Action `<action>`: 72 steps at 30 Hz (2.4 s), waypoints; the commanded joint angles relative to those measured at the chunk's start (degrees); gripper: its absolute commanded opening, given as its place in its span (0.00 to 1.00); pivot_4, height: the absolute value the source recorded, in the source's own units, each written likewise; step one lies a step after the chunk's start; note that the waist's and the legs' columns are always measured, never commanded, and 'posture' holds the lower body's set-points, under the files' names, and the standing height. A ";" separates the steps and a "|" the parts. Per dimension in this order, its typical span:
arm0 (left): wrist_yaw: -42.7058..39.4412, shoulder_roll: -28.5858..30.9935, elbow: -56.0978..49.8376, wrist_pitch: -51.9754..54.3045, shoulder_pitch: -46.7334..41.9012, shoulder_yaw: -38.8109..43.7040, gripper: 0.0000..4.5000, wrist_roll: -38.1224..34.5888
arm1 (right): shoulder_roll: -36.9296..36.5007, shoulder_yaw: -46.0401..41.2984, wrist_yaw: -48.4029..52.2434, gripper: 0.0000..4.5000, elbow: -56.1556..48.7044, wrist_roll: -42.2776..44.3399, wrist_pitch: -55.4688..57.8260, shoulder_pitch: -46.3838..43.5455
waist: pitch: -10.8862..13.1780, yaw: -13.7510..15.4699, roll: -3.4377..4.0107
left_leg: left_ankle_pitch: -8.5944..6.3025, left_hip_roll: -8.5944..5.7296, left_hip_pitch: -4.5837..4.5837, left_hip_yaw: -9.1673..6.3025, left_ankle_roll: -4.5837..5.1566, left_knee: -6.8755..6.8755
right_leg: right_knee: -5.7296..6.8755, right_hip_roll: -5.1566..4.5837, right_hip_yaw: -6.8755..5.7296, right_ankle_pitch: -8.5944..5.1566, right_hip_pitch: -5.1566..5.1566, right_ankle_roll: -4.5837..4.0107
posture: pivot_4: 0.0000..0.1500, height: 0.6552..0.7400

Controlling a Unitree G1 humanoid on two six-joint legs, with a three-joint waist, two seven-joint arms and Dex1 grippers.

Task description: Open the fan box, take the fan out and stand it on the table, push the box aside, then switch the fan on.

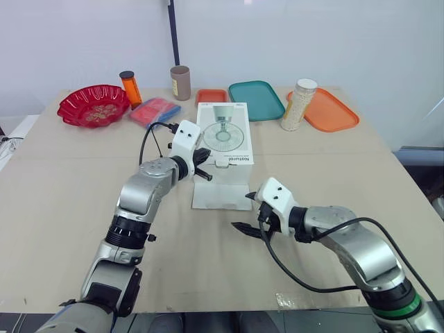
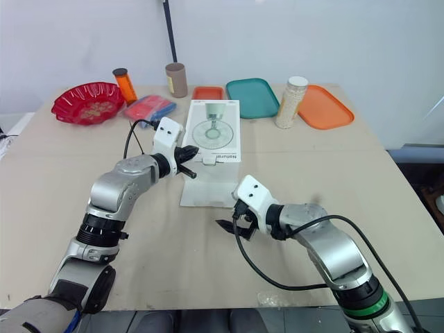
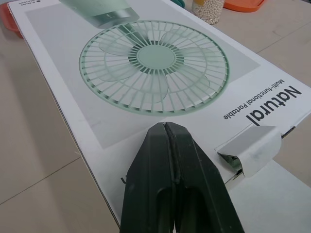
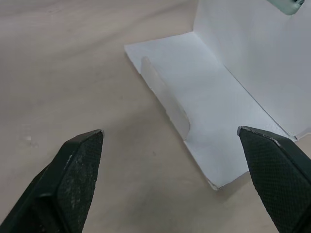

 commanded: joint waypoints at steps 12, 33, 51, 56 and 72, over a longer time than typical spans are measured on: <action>-0.21 0.85 0.31 1.42 0.72 0.09 0.02 0.15 | 11.34 -6.23 -10.36 1.00 14.53 -0.32 0.90 -7.24 | 0.00 -0.03 0.01 | 0.02 0.00 0.01 0.01 -0.04 -0.02 | 0.01 -0.01 0.01 0.01 -0.01 -0.01 | 1.00 1.00; 0.38 -0.12 -0.96 1.74 1.43 0.00 0.02 -0.15 | 13.02 -6.97 -9.34 1.00 13.70 2.25 1.44 -8.39 | 0.00 -0.01 0.02 | 0.02 0.00 0.00 0.00 -0.04 -0.04 | 0.01 -0.01 0.00 0.01 -0.02 -0.01 | 1.00 1.00; 0.72 -1.27 -1.71 1.77 1.98 -0.27 0.02 -0.17 | 12.42 -8.81 -7.66 1.00 8.35 6.71 5.27 -7.24 | 0.00 0.03 0.02 | 0.02 0.00 -0.01 0.00 -0.04 -0.04 | 0.00 -0.02 -0.01 0.00 -0.02 -0.01 | 1.00 1.00; 0.78 -1.42 -1.59 1.68 1.83 -0.14 0.02 -0.14 | 11.72 -8.60 -7.28 1.00 5.64 8.41 6.38 -6.21 | 0.00 0.03 0.01 | 0.02 0.00 -0.02 0.00 -0.04 -0.04 | 0.00 -0.02 -0.01 0.00 -0.02 -0.01 | 1.00 1.00; -0.32 6.58 -4.36 1.69 -5.38 8.85 0.02 -2.77 | 11.14 -9.72 -6.79 1.00 -0.23 13.47 7.11 -4.30 | 0.10 -0.09 -0.02 | 0.03 0.00 -0.37 -0.02 -0.06 -0.04 | 0.00 -0.01 -0.03 0.01 -0.35 -0.01 | 1.00 1.00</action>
